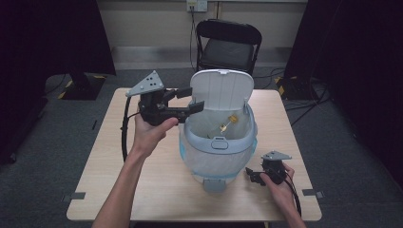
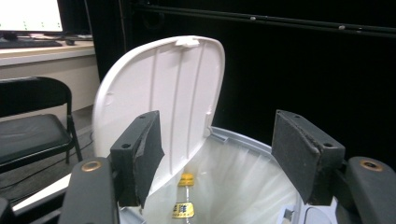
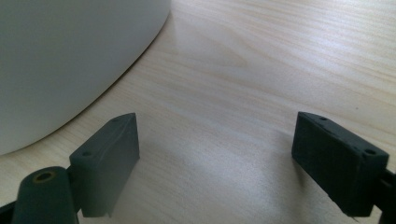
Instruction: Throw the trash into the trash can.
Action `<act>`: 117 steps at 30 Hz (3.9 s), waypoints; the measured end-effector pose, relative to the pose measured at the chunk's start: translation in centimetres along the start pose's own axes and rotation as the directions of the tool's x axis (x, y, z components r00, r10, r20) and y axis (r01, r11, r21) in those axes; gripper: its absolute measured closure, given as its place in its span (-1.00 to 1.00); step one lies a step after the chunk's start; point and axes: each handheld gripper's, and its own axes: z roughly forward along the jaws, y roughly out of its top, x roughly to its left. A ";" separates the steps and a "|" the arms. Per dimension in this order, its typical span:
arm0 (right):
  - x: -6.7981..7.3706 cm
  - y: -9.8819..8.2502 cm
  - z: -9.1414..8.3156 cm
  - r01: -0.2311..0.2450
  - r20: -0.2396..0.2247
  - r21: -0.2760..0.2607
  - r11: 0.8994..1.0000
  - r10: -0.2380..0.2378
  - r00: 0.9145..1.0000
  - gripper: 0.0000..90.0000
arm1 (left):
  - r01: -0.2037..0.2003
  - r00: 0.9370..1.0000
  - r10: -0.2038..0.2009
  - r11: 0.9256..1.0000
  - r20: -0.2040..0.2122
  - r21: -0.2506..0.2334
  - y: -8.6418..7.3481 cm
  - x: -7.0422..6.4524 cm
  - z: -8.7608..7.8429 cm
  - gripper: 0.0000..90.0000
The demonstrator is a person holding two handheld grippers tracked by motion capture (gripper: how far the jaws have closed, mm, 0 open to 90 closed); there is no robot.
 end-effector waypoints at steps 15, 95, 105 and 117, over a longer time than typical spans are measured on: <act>0.0 0.0 0.0 0.001 0.001 0.000 1.000 -0.001 1.000 -0.69 | 0.022 0.998 -0.021 1.000 -0.064 0.009 -0.4 2.4 -0.8 -0.23; 0.0 0.0 0.0 0.000 0.004 -0.001 1.000 0.000 1.000 -0.69 | -0.049 0.994 0.034 0.987 0.102 0.153 -2.9 -0.5 4.8 -0.41; 0.0 0.0 0.0 -0.001 0.005 0.000 1.000 0.001 1.000 -0.69 | -0.121 0.989 0.101 0.970 0.104 0.209 -3.8 -2.0 5.4 -0.50; 0.1 0.0 0.0 -0.001 0.005 -0.001 1.000 0.001 1.000 -0.69 | -0.127 0.989 0.111 0.973 0.094 0.191 -4.2 -2.1 5.3 -0.51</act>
